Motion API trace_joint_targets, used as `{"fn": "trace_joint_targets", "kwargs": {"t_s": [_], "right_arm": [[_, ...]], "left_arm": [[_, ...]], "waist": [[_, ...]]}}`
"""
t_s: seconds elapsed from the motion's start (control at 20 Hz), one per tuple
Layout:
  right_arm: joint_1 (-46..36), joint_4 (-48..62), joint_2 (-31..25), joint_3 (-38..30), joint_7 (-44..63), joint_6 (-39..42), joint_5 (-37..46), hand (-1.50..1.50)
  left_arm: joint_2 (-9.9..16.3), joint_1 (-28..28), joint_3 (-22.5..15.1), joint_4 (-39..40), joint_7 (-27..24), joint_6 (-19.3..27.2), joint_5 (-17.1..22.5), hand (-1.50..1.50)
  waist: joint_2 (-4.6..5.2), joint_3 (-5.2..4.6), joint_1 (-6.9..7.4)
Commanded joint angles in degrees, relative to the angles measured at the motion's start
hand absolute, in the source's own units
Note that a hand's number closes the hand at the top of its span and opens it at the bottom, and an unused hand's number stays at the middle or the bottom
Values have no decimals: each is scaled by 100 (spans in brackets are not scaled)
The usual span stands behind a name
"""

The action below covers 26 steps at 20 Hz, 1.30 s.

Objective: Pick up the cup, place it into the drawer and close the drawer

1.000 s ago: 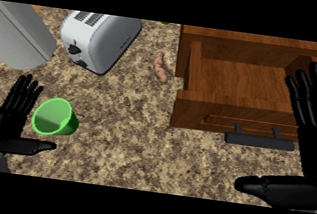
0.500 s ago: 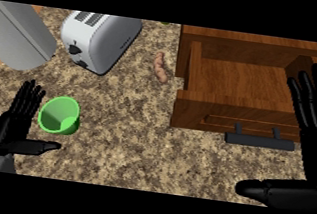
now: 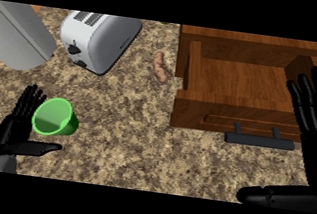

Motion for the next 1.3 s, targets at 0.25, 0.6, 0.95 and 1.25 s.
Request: {"fn": "trace_joint_targets", "kwargs": {"t_s": [0.25, 0.6, 0.95, 1.25], "right_arm": [[47, 202, 27, -55, -313, 108, 5, -150], [-102, -255, -46, -90, 308, -23, -158, -150], [-244, 240, 118, 2, -156, -50, 55, -150], [-57, -291, -215, -358, 343, 167, -492, -150]], "left_arm": [[202, -668, -87, 1395, -866, -107, -220, -150], [316, -1204, 24, 2135, -985, -335, -118, -150], [100, -1193, 22, 2493, -1356, -421, -60, -150], [140, -1083, -56, 2296, -1180, -1410, 112, -150]], "waist": [[3, -2, -9], [10, -7, -43], [26, -10, -39], [10, -9, -44]]}}
